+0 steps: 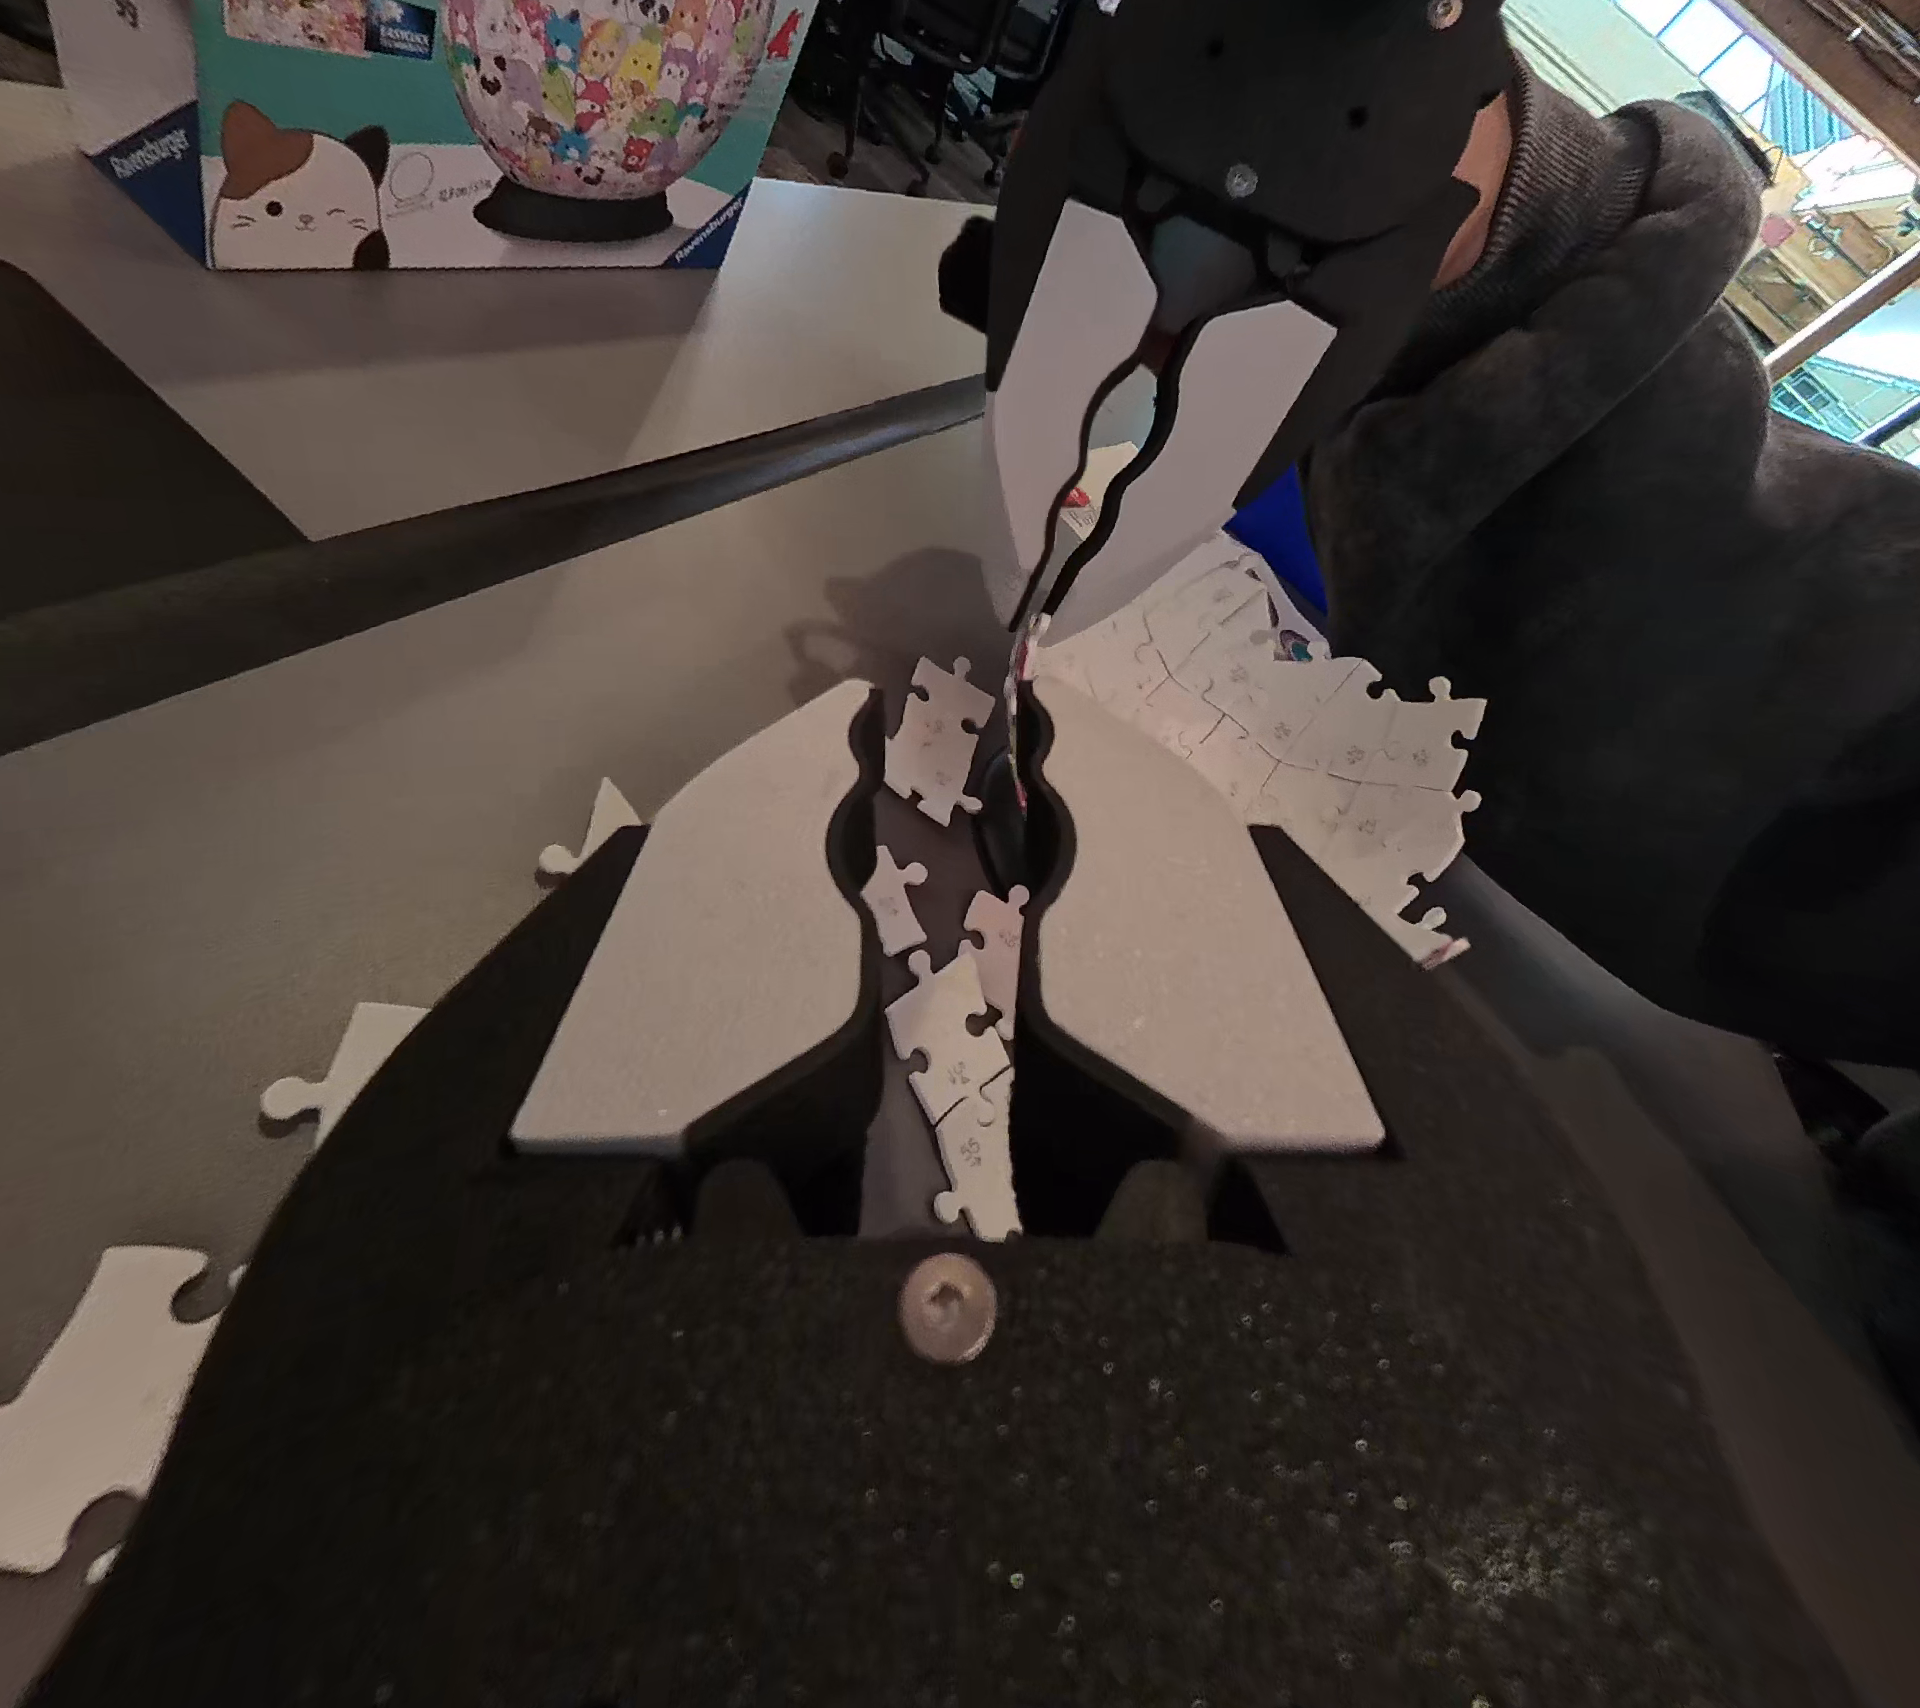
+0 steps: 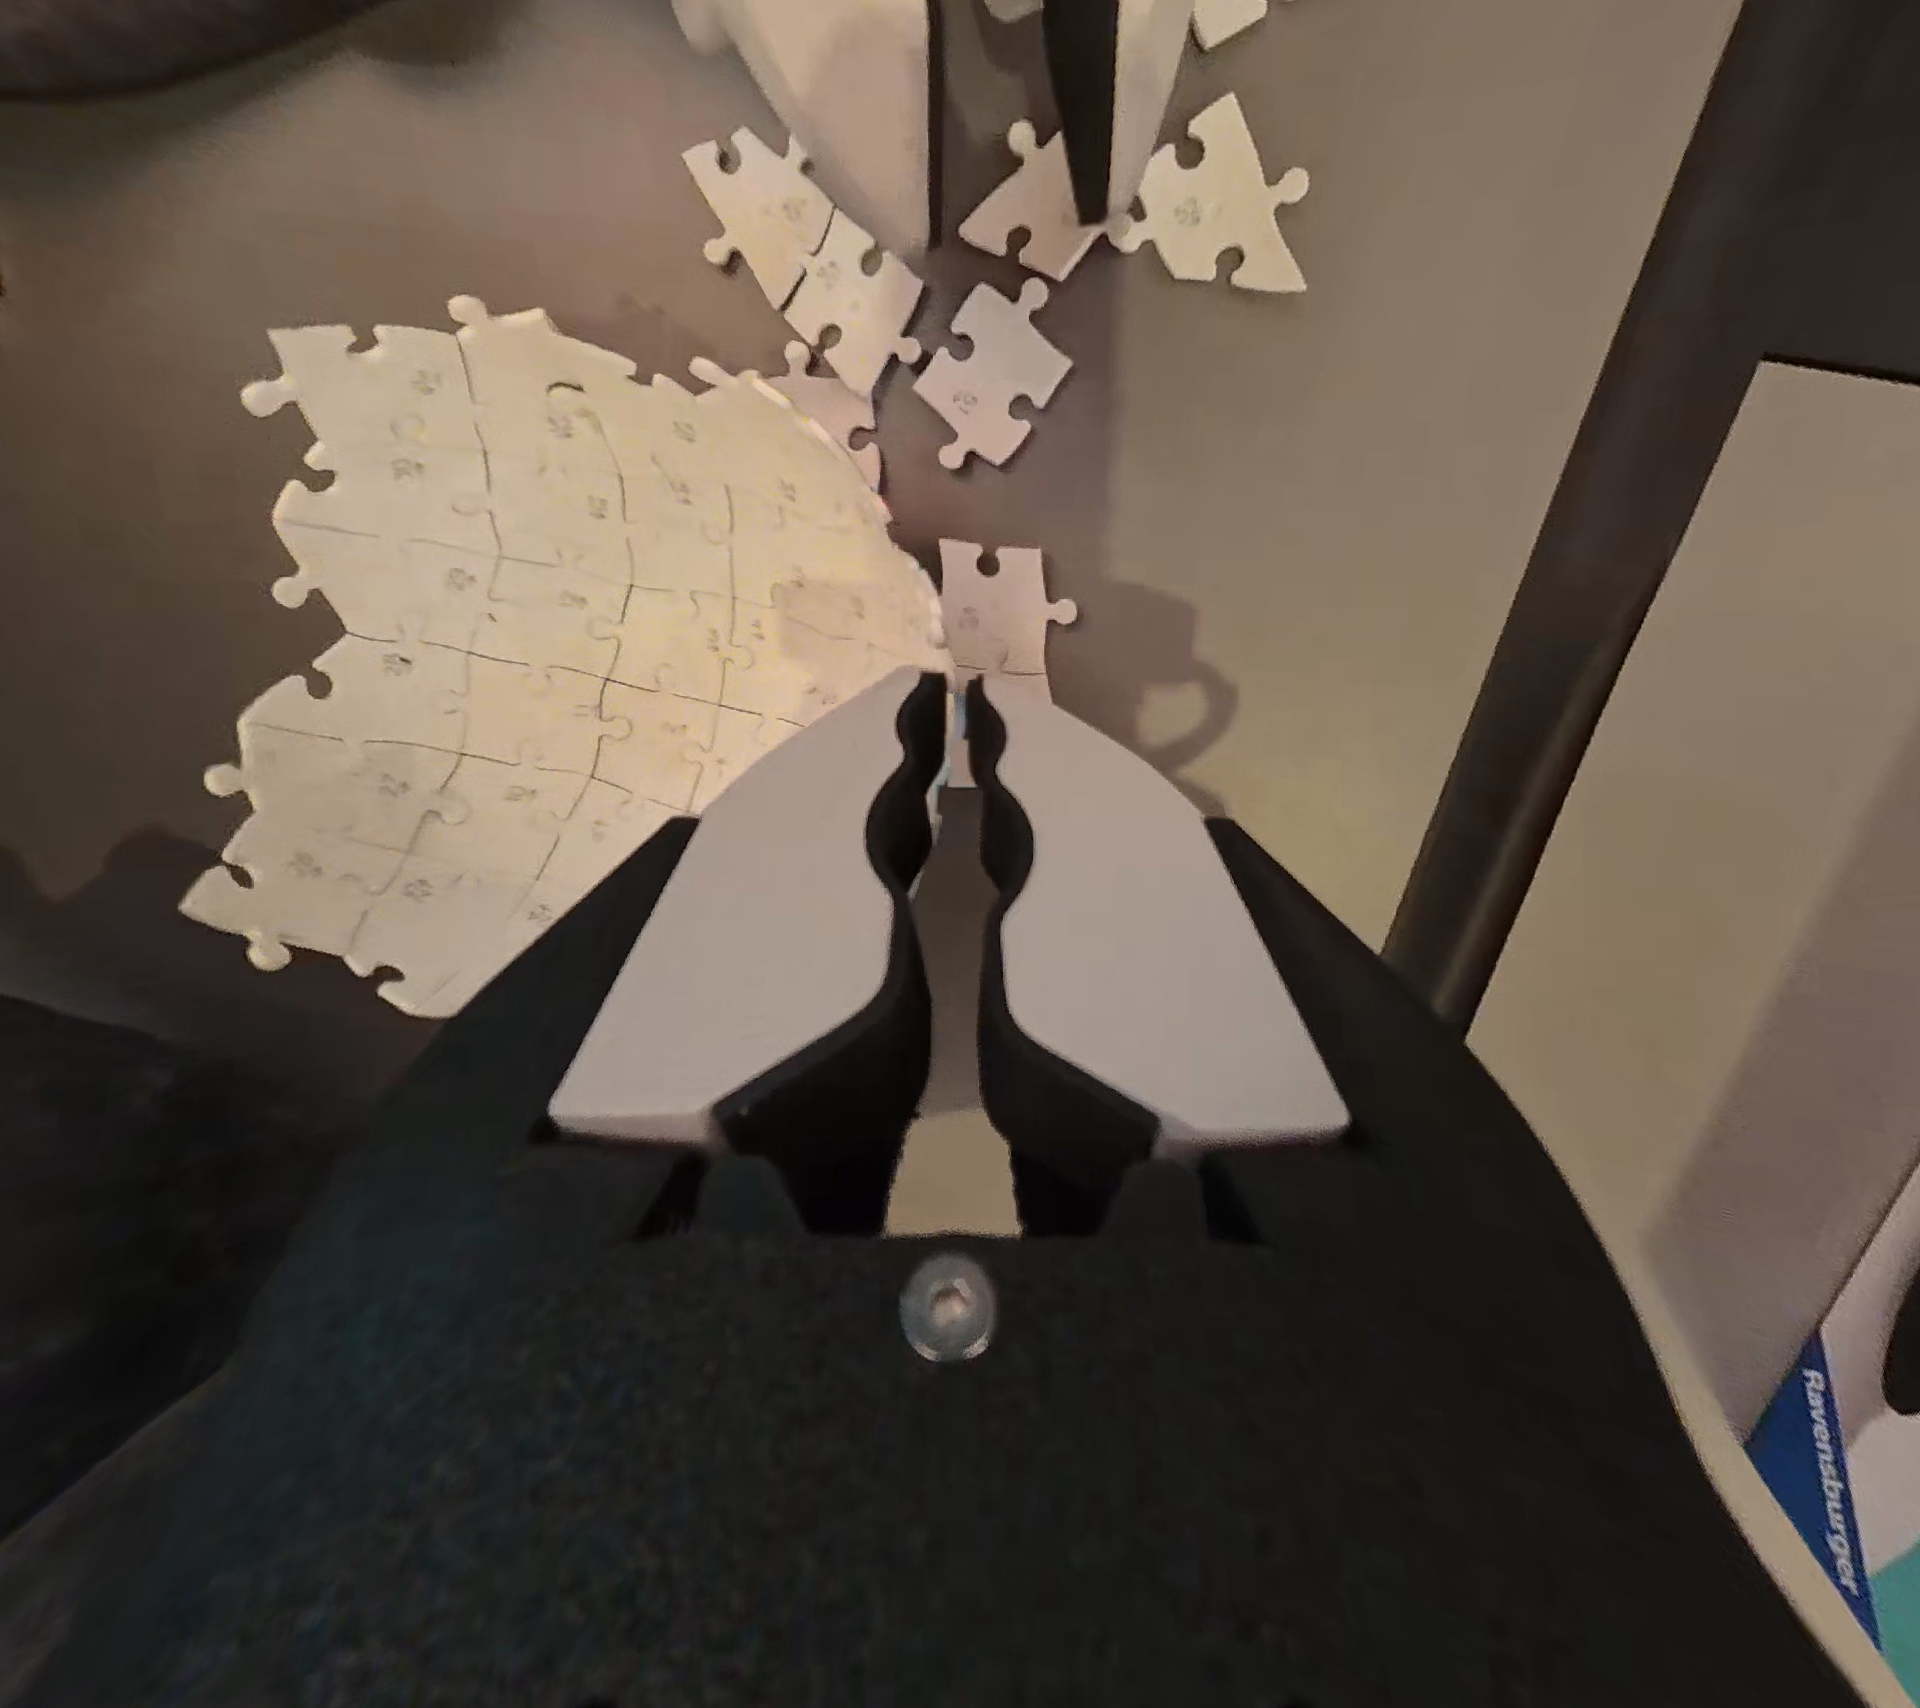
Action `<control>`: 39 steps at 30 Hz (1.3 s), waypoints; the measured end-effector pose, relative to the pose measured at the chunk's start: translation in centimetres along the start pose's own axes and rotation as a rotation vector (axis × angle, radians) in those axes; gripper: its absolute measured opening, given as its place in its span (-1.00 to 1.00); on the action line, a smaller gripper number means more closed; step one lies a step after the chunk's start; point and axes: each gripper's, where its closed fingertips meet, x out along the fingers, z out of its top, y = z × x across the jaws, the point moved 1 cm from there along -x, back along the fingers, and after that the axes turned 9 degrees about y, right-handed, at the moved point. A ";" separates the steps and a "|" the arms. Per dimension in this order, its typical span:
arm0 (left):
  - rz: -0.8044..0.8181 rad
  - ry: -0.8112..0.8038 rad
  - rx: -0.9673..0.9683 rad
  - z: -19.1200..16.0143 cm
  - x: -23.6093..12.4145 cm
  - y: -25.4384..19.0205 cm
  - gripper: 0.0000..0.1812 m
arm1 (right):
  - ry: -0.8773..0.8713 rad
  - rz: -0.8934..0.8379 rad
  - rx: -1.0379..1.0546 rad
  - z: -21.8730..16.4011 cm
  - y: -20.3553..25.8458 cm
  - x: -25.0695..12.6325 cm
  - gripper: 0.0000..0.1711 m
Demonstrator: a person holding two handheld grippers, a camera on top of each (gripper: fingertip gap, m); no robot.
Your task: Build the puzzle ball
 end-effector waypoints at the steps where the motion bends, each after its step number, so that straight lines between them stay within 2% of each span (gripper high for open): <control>1: 0.002 0.005 0.003 -0.1 0.1 0.0 -0.75 | 0.006 -0.001 0.000 0.0 0.0 0.1 -0.95; 14: 0.015 0.017 0.010 -0.2 0.2 0.0 -0.75 | 0.057 0.024 0.021 0.0 0.1 0.1 -0.97; 22: 0.015 0.024 0.009 -0.2 0.3 0.0 -0.75 | 0.004 -0.010 0.022 0.2 0.1 -1.2 -0.93; 28: 0.014 0.029 0.008 -0.3 0.4 0.0 -0.75 | 0.077 -0.031 0.021 0.0 0.2 -0.4 -0.87; 31: 0.015 0.030 0.008 -0.3 0.4 0.1 -0.75 | 0.105 -0.036 0.012 0.0 0.1 0.2 -0.95; 39: 0.014 0.036 0.007 -0.4 0.5 0.1 -0.75 | 0.147 0.017 0.063 -0.3 0.5 0.4 -0.97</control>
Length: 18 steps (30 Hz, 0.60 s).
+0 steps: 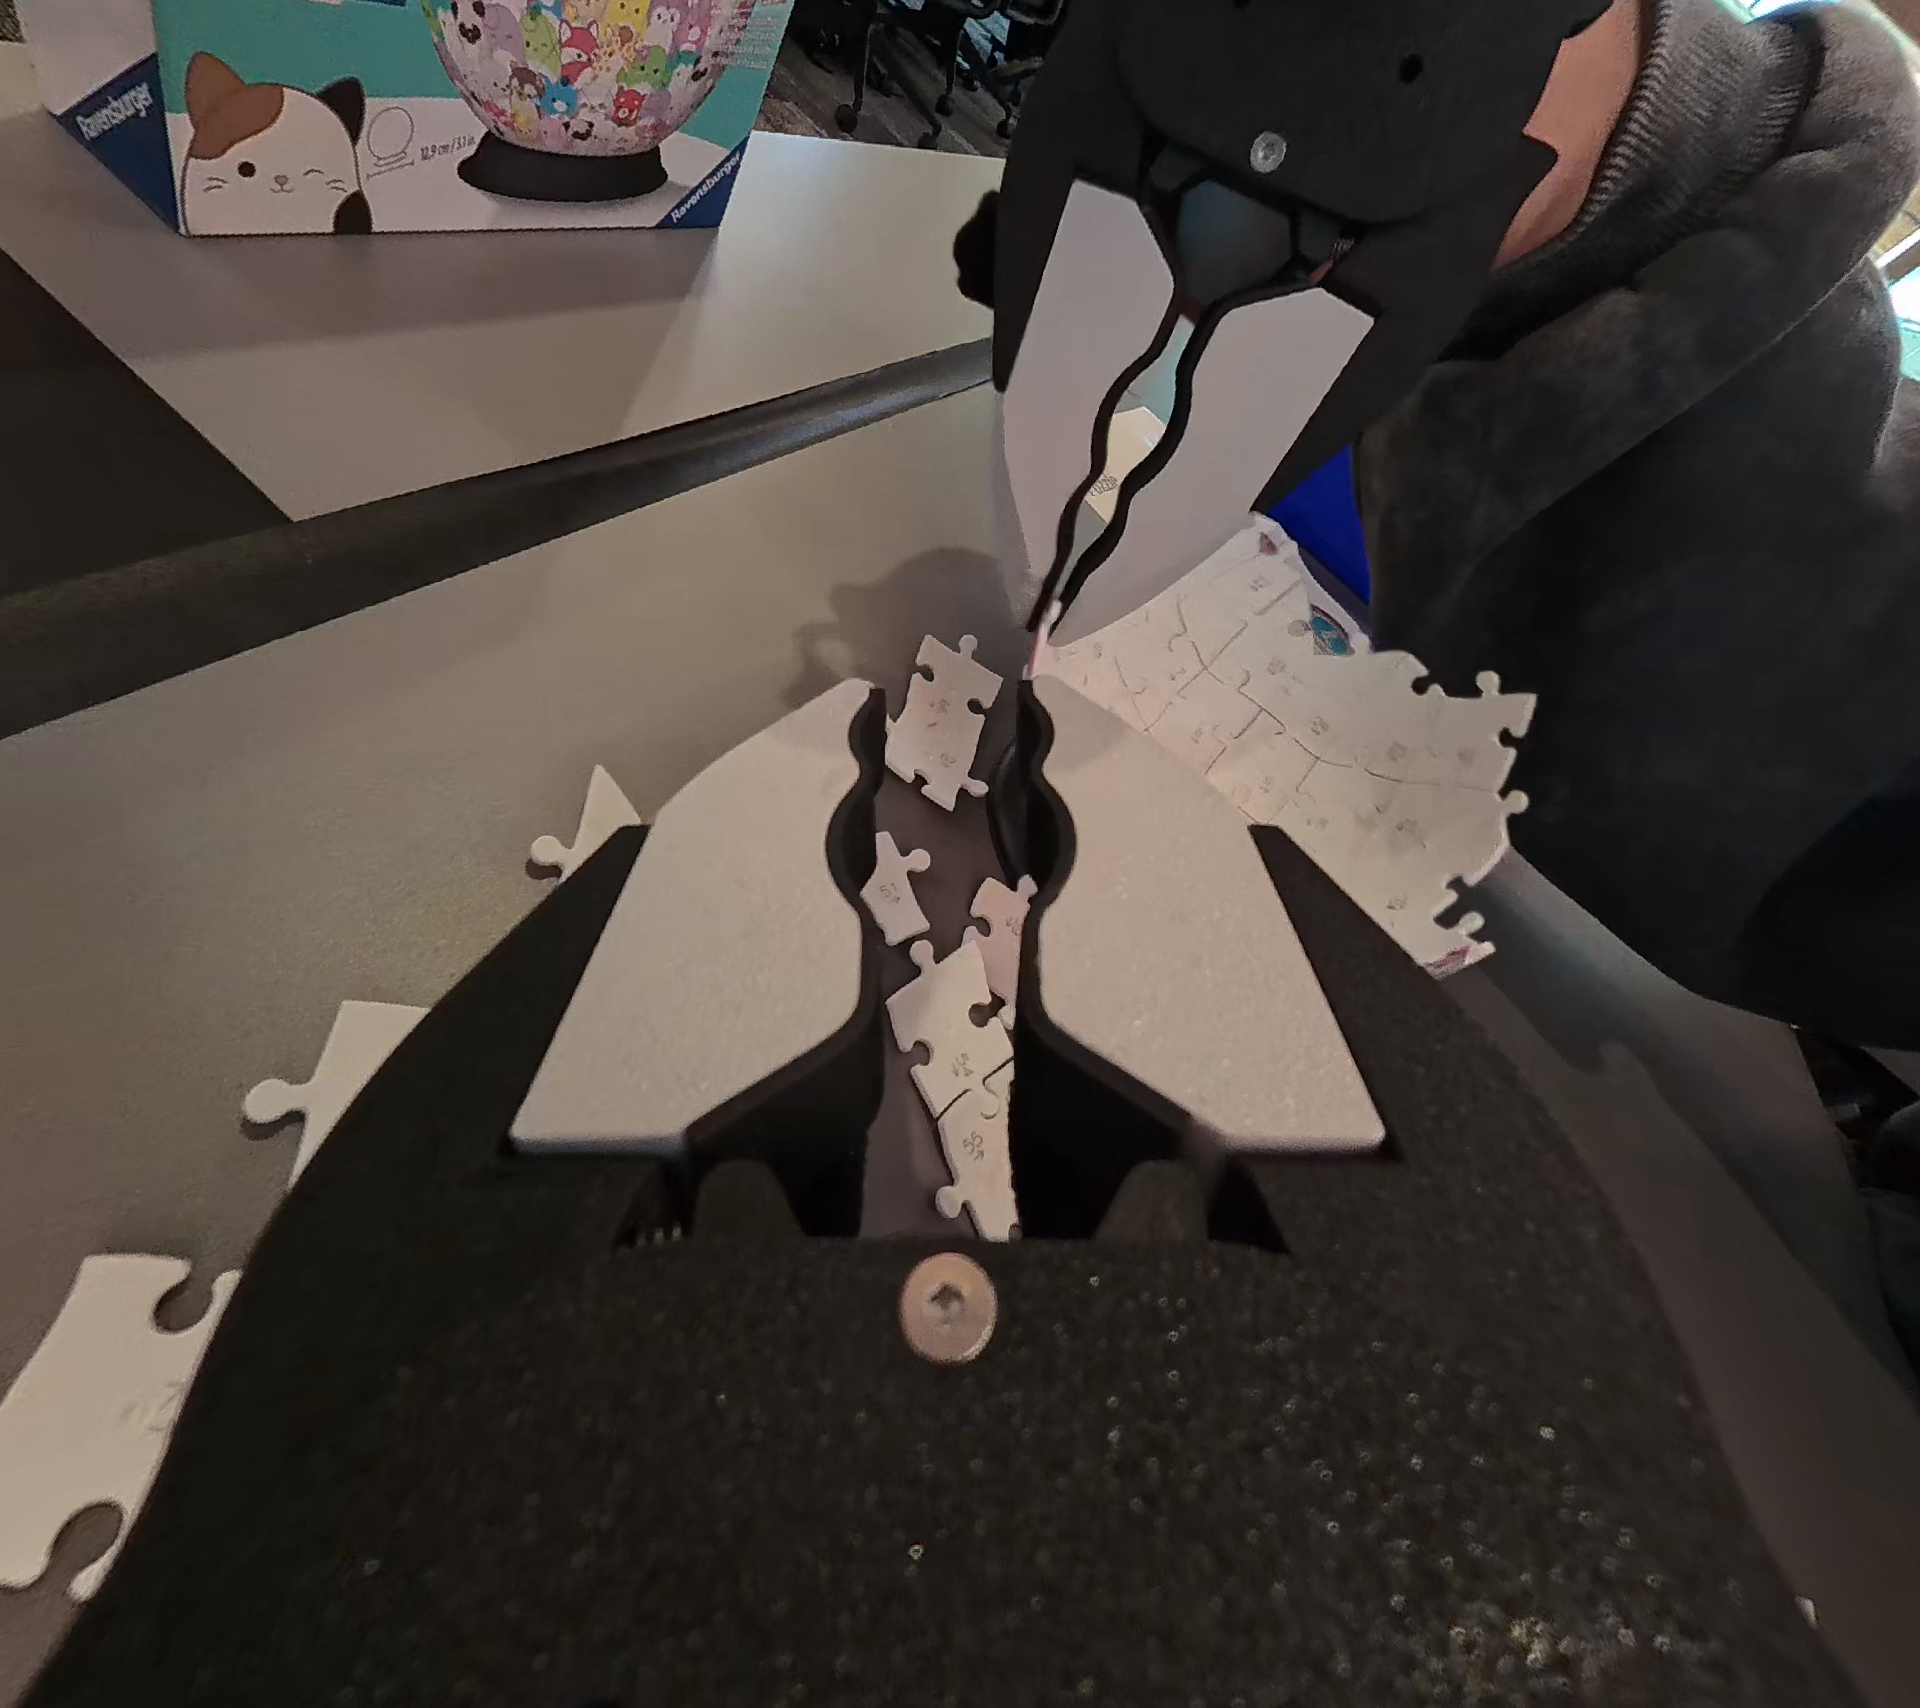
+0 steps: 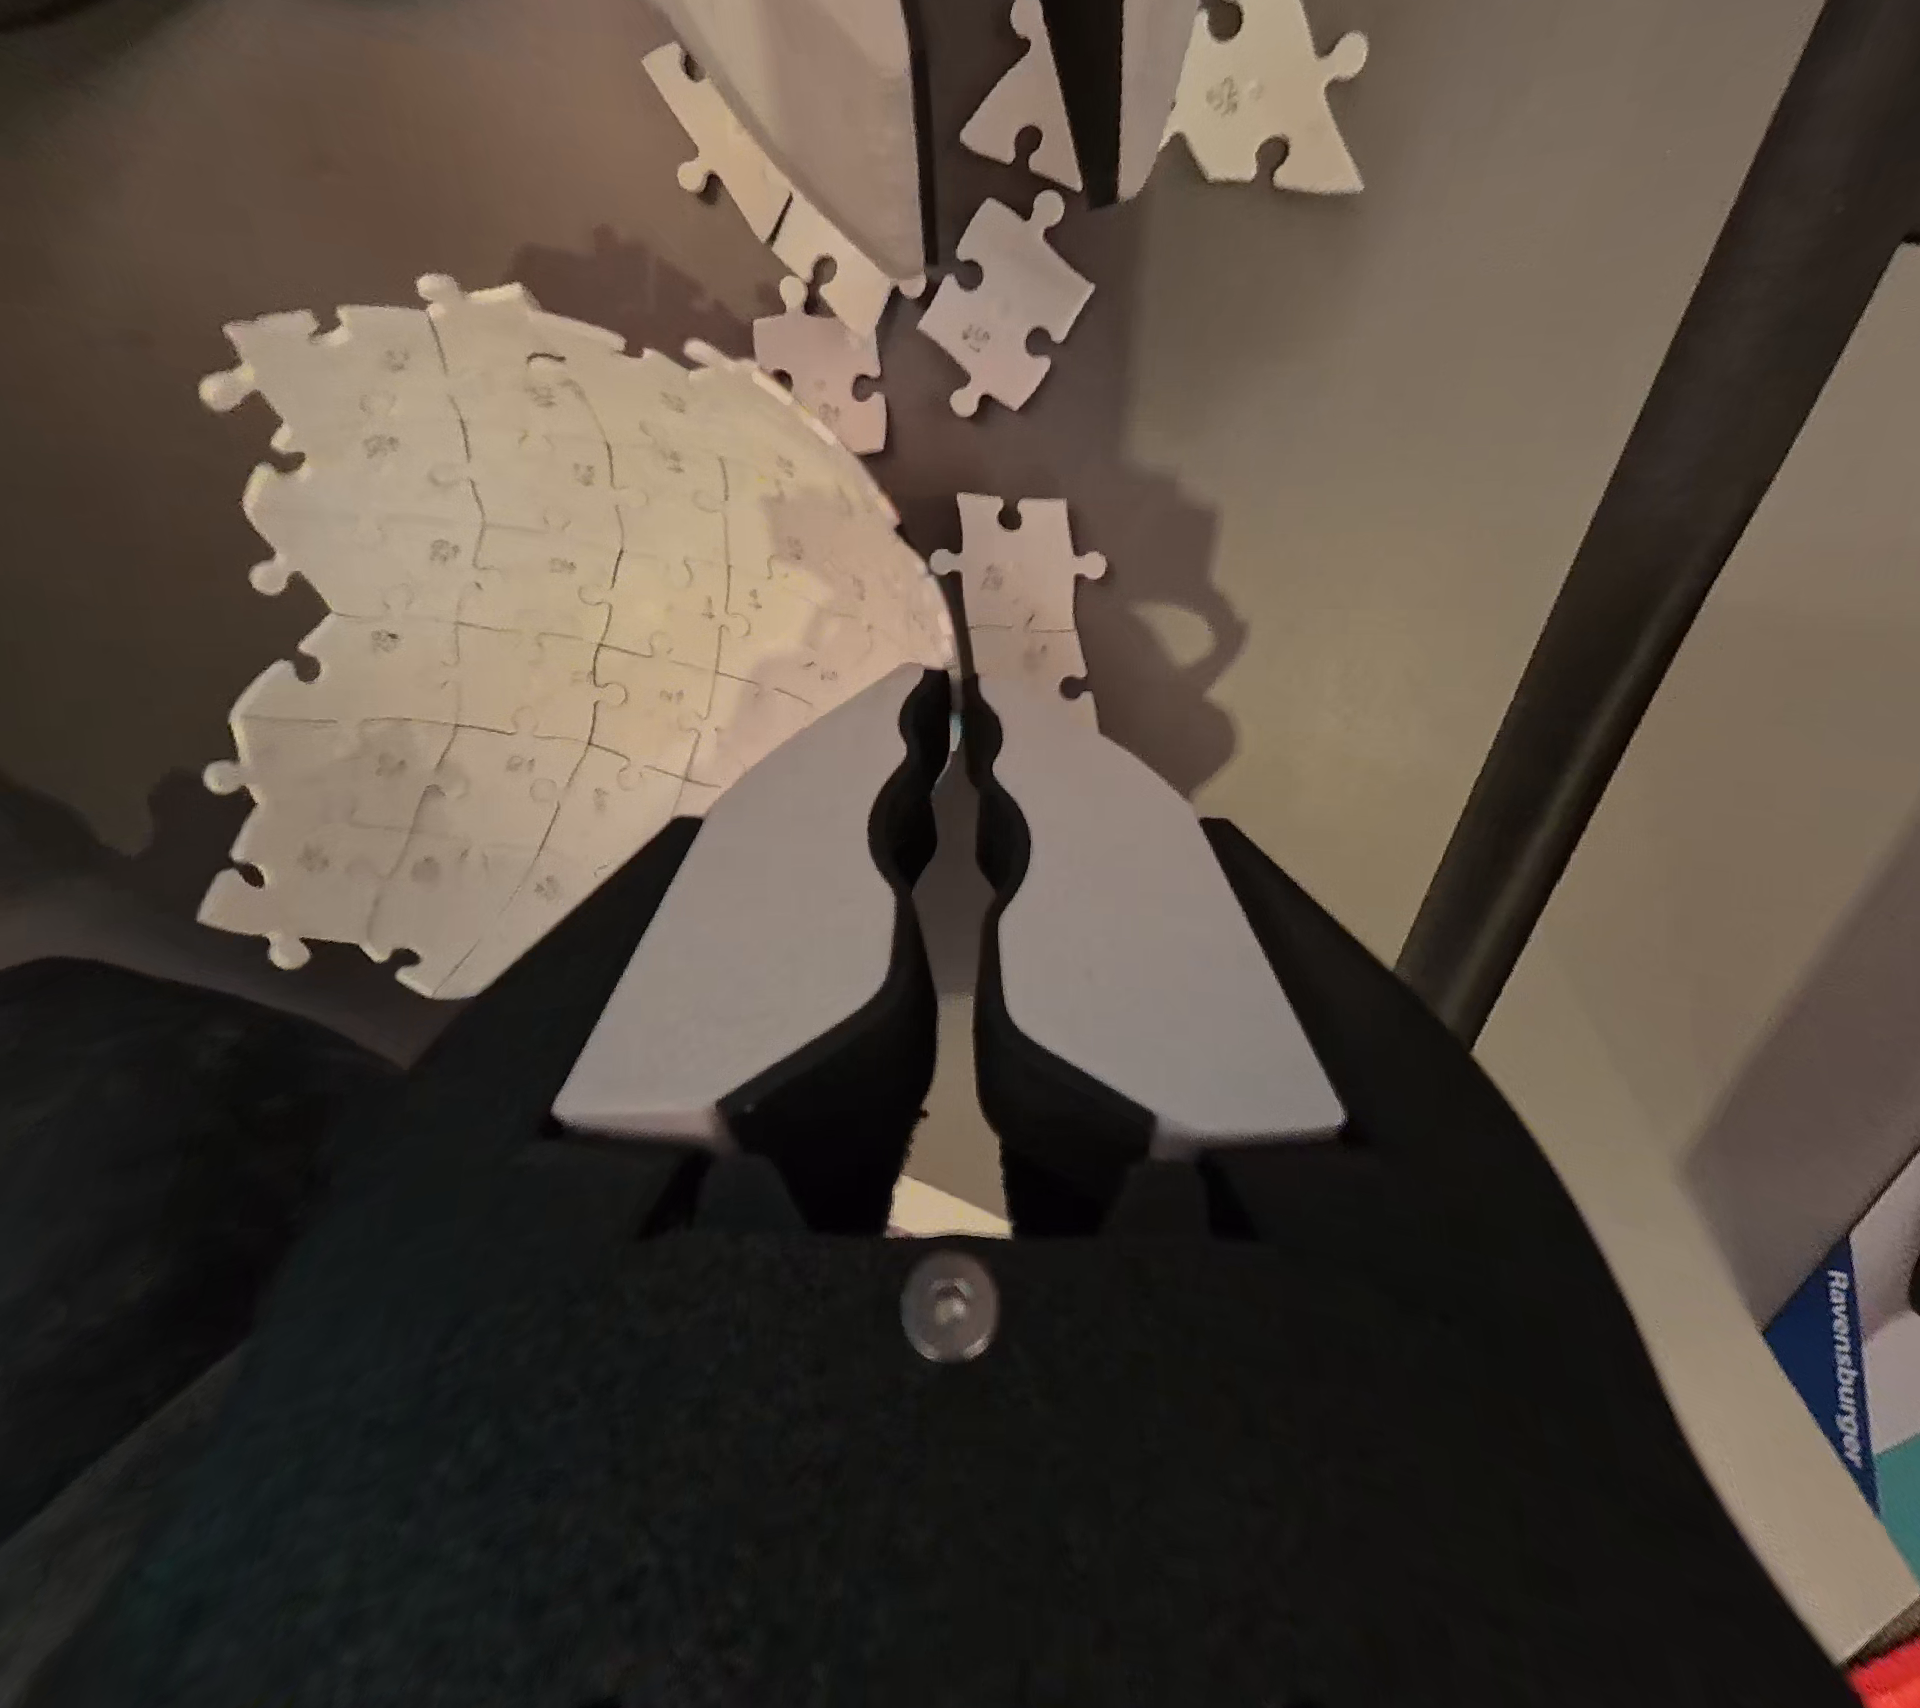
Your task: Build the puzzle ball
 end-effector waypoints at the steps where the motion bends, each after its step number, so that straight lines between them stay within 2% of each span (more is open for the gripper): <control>1: 0.000 0.001 0.000 0.0 0.0 0.0 -0.75 | 0.007 0.004 0.009 -0.2 0.1 0.0 -0.97; 9: -0.005 0.005 -0.004 0.0 0.1 0.0 -0.75 | 0.067 -0.003 0.192 -2.5 0.7 0.2 -0.97; 18: -0.002 0.010 -0.003 -0.1 0.1 0.0 -0.74 | 0.053 0.012 0.368 -4.1 2.5 0.5 -0.95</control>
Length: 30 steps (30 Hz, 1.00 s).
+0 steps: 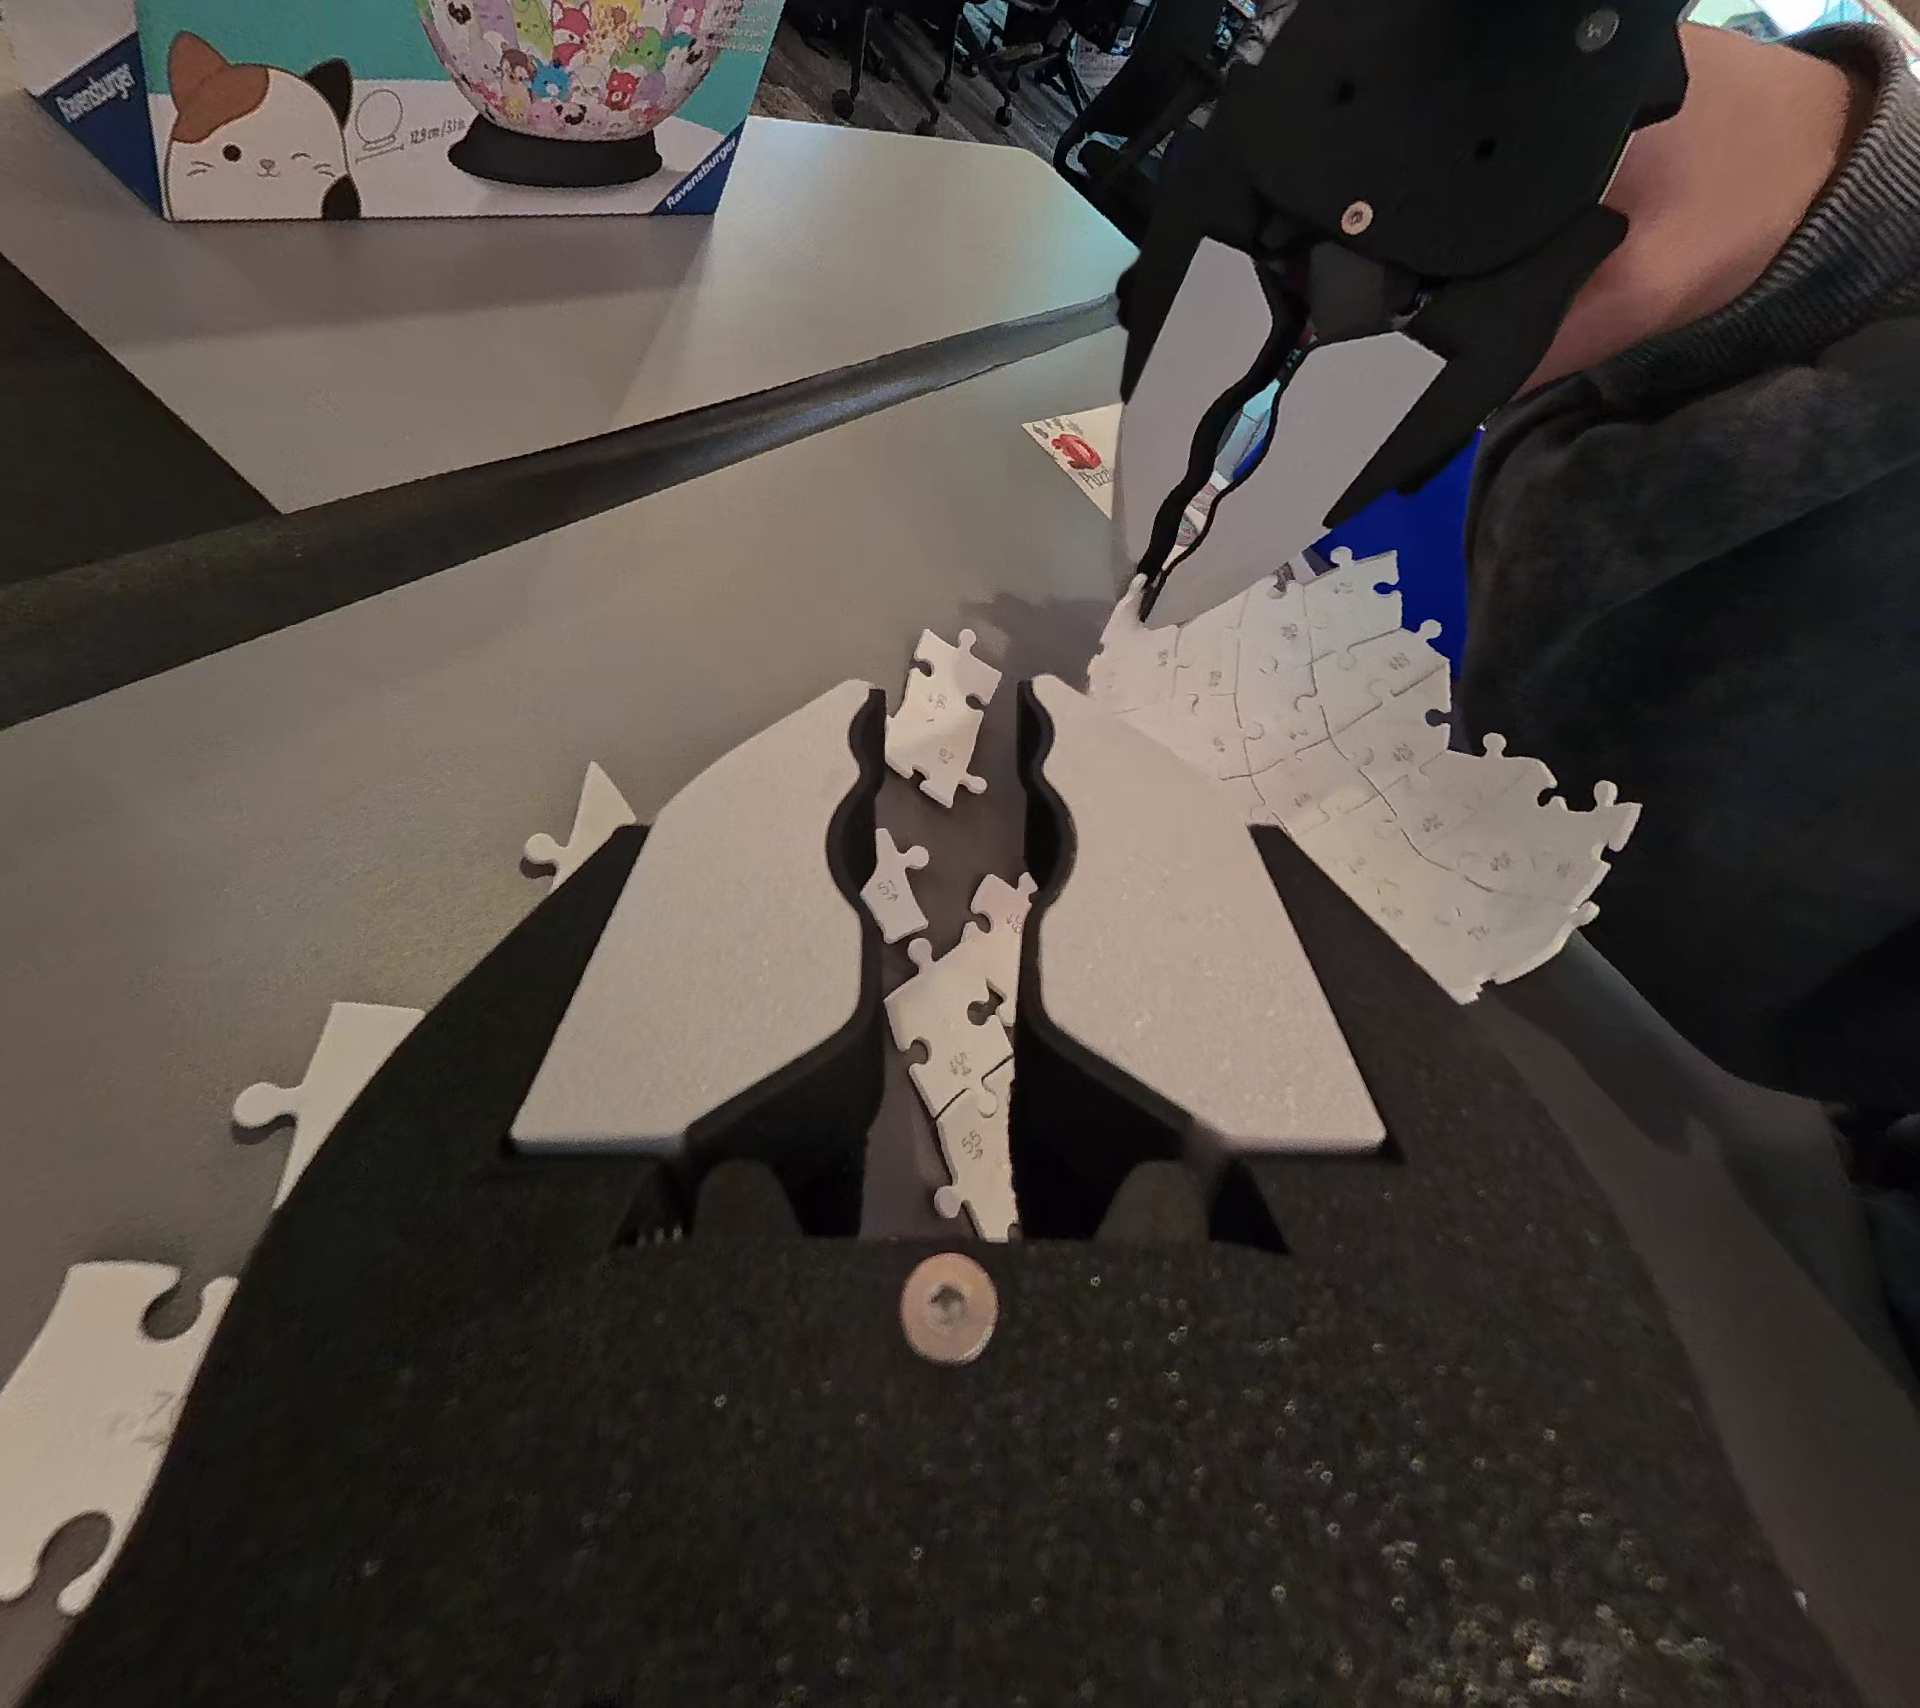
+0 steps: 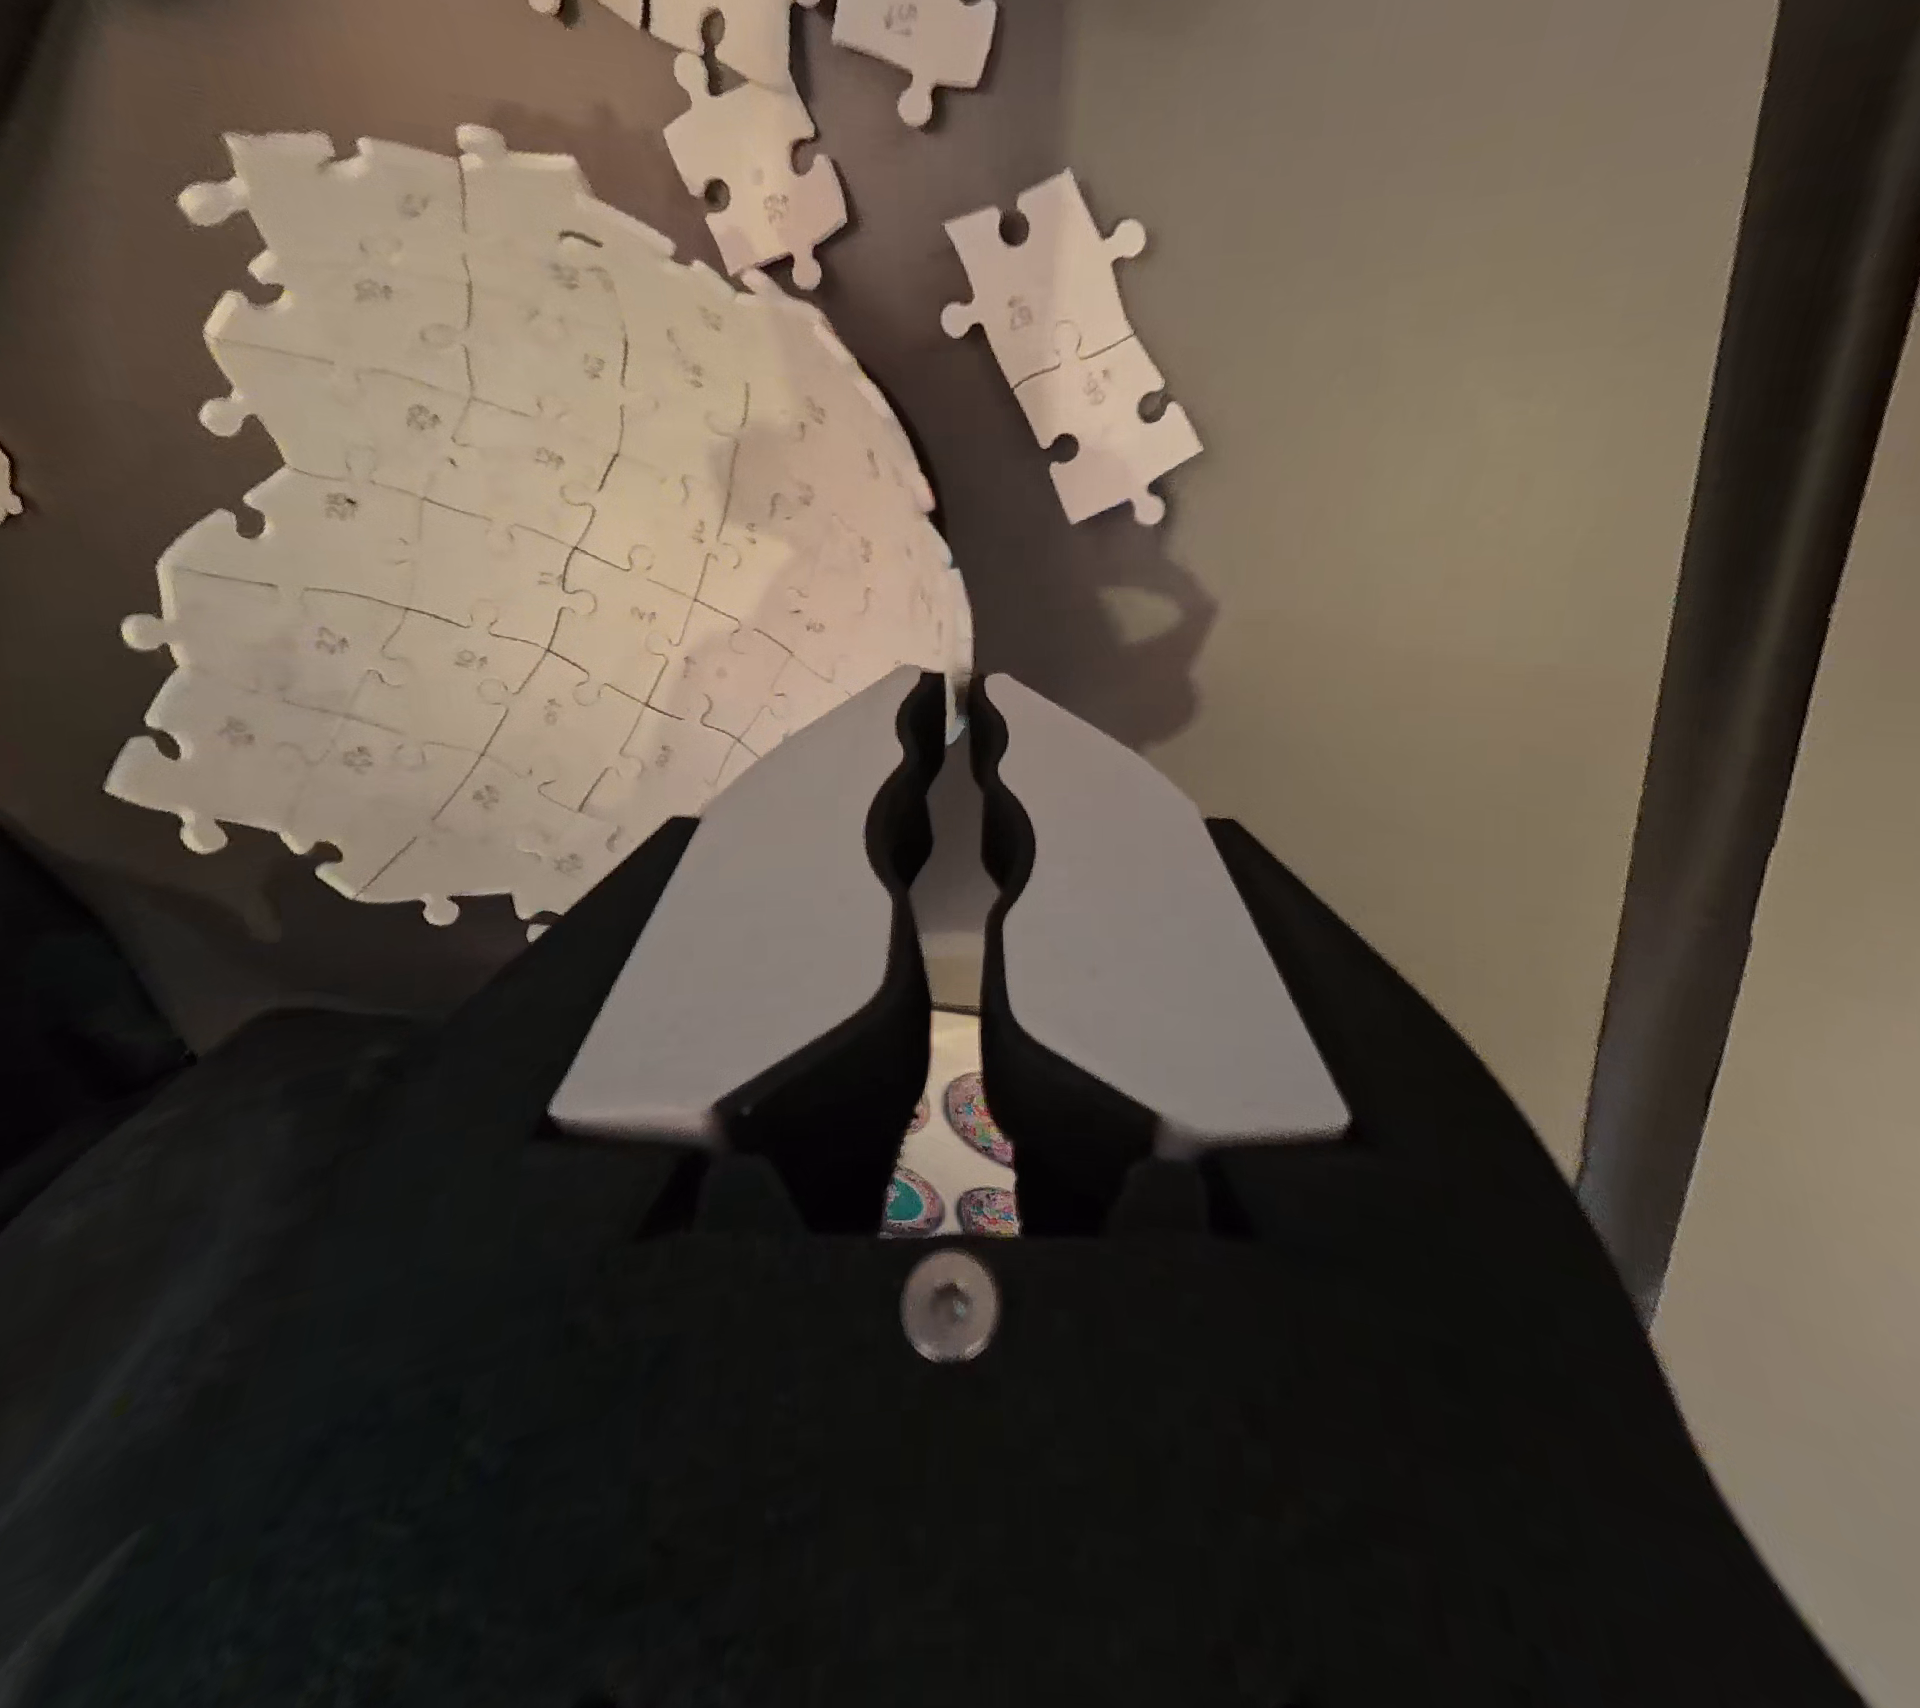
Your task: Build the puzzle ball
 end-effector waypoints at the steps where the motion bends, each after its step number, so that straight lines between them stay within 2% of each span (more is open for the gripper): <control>1: 0.001 0.000 0.000 0.0 0.0 0.0 -0.74 | -0.006 0.002 0.006 0.0 0.0 0.0 -0.94; 8: 0.003 0.000 0.001 0.0 0.0 0.0 -0.74 | -0.127 -0.054 0.064 -0.3 -1.1 -2.3 -0.78; 11: 0.001 0.003 -0.002 -0.1 0.1 0.0 -0.74 | -0.102 -0.063 0.023 -0.2 -0.5 -2.0 -0.78; 14: 0.001 0.007 -0.003 -0.1 0.1 0.0 -0.73 | -0.063 -0.066 -0.012 0.1 -0.1 -1.1 -0.81; 17: 0.002 0.006 -0.001 -0.1 0.1 0.0 -0.74 | -0.034 -0.055 -0.004 0.1 -0.1 -0.5 -0.97; 25: 0.009 0.014 -0.009 -0.2 0.2 0.1 -0.73 | -0.015 -0.051 0.013 -0.1 0.1 -0.3 -0.97; 30: 0.058 -0.064 0.072 1.6 -1.7 -0.9 -0.71 | -0.207 -0.133 0.057 -0.5 0.3 -3.7 -0.73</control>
